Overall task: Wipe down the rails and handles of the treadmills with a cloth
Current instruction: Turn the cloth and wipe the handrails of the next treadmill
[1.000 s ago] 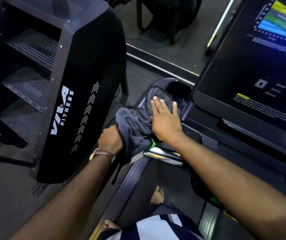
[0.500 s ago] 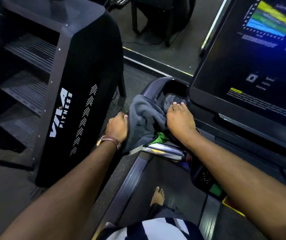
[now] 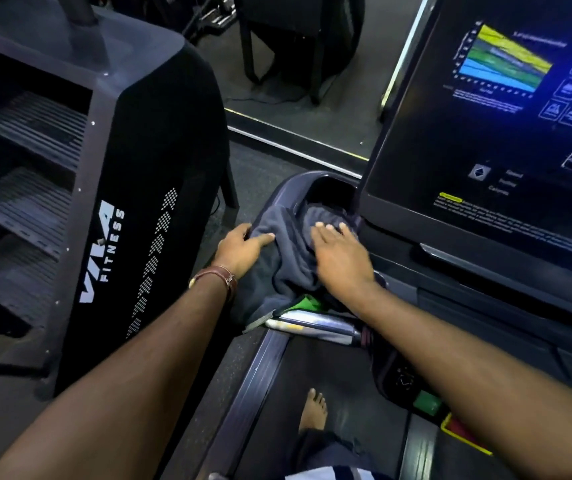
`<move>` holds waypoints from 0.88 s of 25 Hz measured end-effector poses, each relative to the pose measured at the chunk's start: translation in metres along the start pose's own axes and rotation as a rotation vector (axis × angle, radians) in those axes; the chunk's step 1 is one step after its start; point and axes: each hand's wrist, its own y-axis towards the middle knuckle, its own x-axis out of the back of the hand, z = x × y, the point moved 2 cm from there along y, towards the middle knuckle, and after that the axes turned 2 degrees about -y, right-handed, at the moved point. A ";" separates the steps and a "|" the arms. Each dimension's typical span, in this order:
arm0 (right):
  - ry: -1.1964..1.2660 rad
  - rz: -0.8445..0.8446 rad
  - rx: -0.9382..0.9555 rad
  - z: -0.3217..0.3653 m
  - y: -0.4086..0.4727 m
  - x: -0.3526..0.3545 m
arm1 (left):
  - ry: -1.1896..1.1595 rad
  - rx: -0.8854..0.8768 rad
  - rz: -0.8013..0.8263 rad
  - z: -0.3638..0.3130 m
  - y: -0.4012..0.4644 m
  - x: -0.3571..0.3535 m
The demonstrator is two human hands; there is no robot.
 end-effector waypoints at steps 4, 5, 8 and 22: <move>0.108 0.166 -0.327 0.019 0.045 0.018 | -0.121 -0.067 -0.007 0.000 0.007 -0.001; 0.188 0.181 -0.393 0.034 0.059 0.024 | -0.104 -0.076 -0.021 0.001 0.007 -0.002; 0.125 0.025 -0.220 0.036 0.052 0.017 | -0.032 -0.091 -0.036 0.001 0.006 -0.002; 0.461 0.050 -0.722 0.010 0.073 0.014 | 0.239 -0.218 -0.177 0.013 0.001 0.002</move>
